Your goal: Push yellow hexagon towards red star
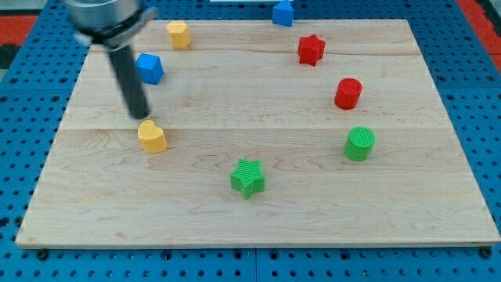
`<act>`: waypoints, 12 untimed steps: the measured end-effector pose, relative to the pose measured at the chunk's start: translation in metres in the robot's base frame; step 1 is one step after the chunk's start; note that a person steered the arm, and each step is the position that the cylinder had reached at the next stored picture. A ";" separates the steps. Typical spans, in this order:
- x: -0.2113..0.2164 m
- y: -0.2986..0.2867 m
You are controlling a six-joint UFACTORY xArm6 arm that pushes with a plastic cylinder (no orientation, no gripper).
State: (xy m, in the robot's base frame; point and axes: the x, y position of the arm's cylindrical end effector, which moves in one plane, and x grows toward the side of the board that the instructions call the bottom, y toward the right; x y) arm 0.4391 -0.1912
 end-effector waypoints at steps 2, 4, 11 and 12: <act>0.050 0.043; 0.050 0.083; -0.220 0.020; -0.171 0.086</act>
State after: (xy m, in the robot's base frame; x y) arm 0.2681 -0.1049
